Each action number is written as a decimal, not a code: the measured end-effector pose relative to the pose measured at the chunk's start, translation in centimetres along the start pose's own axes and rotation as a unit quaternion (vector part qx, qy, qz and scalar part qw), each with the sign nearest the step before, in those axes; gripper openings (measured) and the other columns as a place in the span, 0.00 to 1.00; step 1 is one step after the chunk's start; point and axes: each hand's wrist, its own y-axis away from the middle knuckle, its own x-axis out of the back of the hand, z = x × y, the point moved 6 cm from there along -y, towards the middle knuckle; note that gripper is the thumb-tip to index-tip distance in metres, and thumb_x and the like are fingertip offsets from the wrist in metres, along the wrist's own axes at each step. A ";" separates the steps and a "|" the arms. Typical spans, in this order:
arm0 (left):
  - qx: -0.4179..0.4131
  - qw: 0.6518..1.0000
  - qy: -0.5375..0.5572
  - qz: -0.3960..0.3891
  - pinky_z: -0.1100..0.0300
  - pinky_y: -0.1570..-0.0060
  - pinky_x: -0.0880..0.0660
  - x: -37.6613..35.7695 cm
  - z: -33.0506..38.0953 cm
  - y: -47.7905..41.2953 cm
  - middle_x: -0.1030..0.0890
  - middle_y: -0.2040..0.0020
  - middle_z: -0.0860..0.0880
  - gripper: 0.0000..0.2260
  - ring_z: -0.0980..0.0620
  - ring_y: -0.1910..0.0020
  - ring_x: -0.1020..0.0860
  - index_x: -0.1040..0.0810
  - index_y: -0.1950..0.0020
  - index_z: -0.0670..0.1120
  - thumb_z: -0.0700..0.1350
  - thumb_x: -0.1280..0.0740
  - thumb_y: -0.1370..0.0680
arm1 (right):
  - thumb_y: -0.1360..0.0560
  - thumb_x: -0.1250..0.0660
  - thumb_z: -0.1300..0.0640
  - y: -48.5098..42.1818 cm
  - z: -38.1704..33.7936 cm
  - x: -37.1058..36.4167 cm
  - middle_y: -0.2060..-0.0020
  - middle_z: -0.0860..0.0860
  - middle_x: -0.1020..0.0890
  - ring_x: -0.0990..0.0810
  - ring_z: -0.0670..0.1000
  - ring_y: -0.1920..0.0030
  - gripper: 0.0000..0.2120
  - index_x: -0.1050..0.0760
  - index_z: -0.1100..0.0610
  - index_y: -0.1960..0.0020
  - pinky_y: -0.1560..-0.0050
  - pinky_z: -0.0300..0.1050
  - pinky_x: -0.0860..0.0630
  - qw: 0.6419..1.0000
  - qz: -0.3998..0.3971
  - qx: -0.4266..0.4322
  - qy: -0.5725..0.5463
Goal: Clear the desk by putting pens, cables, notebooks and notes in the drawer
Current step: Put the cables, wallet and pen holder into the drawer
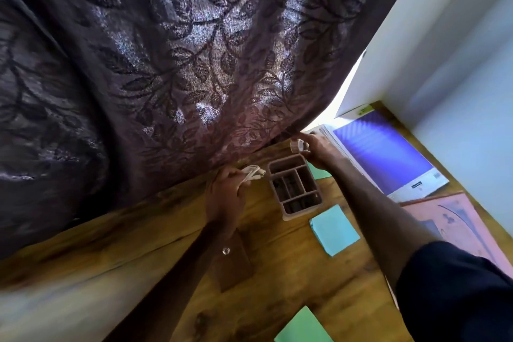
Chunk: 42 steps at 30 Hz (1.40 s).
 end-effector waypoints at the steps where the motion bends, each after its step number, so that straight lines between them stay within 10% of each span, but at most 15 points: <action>1: -0.001 1.000 0.003 0.005 0.55 0.48 0.27 0.3 0.0 0.2 0.20 0.48 0.55 0.08 0.53 0.50 0.23 0.15 0.46 0.49 0.45 0.27 0.24 | 0.25 0.27 0.52 0.0 -0.3 0.1 0.44 0.57 0.20 0.20 0.59 0.44 0.24 0.28 0.41 0.32 0.46 0.57 0.20 1.000 0.015 0.010 0.013; 13: -0.069 0.993 0.086 0.030 0.70 0.42 0.35 3.2 6.7 6.1 0.20 0.44 0.53 0.11 0.55 0.43 0.26 0.16 0.42 0.48 0.51 0.32 0.19 | 0.26 0.26 0.59 12.7 2.9 4.2 0.44 0.54 0.18 0.19 0.53 0.46 0.22 0.23 0.59 0.33 0.44 0.46 0.24 0.942 0.278 -0.039 -0.182; 19: -0.221 0.966 0.131 -0.041 0.56 0.52 0.23 -0.3 14.6 12.1 0.15 0.49 0.50 0.09 0.50 0.52 0.20 0.14 0.47 0.48 0.50 0.31 0.20 | 0.29 0.25 0.58 25.9 7.4 4.6 0.48 0.50 0.18 0.19 0.46 0.51 0.23 0.23 0.55 0.35 0.51 0.40 0.21 0.914 0.323 -0.109 -0.220; 24: -0.193 0.936 0.236 -0.175 0.62 0.65 0.27 -4.1 20.9 18.2 0.13 0.58 0.50 0.09 0.60 0.66 0.23 0.13 0.47 0.48 0.47 0.24 0.26 | 0.30 0.22 0.58 36.8 9.7 3.7 0.54 0.47 0.16 0.18 0.44 0.54 0.20 0.23 0.56 0.42 0.53 0.33 0.24 0.889 0.327 -0.180 -0.266; 28: -0.131 0.909 0.218 -0.330 0.75 0.64 0.29 -9.1 24.5 24.3 0.13 0.55 0.54 0.10 0.67 0.64 0.21 0.13 0.47 0.47 0.46 0.24 0.28 | 0.31 0.21 0.55 45.9 12.7 1.6 0.53 0.47 0.16 0.17 0.45 0.52 0.20 0.22 0.55 0.42 0.52 0.41 0.20 0.864 0.310 -0.248 -0.309; 32: -0.114 0.848 0.182 -0.484 0.68 0.60 0.26 -14.3 27.4 31.2 0.14 0.57 0.54 0.08 0.65 0.60 0.19 0.13 0.49 0.45 0.46 0.26 0.26 | 0.32 0.21 0.58 56.3 16.5 -1.1 0.51 0.48 0.15 0.16 0.47 0.52 0.20 0.21 0.56 0.43 0.49 0.45 0.19 0.829 0.320 -0.341 -0.307; 36: -0.213 0.834 0.084 -0.502 0.61 0.61 0.24 -18.3 31.4 37.1 0.16 0.62 0.51 0.07 0.58 0.62 0.20 0.14 0.55 0.45 0.47 0.28 0.27 | 0.34 0.18 0.58 64.9 19.9 -3.9 0.52 0.49 0.15 0.17 0.45 0.55 0.21 0.20 0.56 0.44 0.57 0.35 0.23 0.789 0.311 -0.436 -0.301; 42: -0.375 0.786 -0.114 -0.478 0.52 0.50 0.21 -24.3 35.3 43.4 0.15 0.49 0.43 0.10 0.42 0.47 0.17 0.16 0.45 0.48 0.45 0.31 0.24 | 0.35 0.18 0.57 70.9 23.7 -7.7 0.56 0.50 0.14 0.16 0.49 0.58 0.20 0.21 0.53 0.47 0.59 0.45 0.19 0.738 0.313 -0.496 -0.335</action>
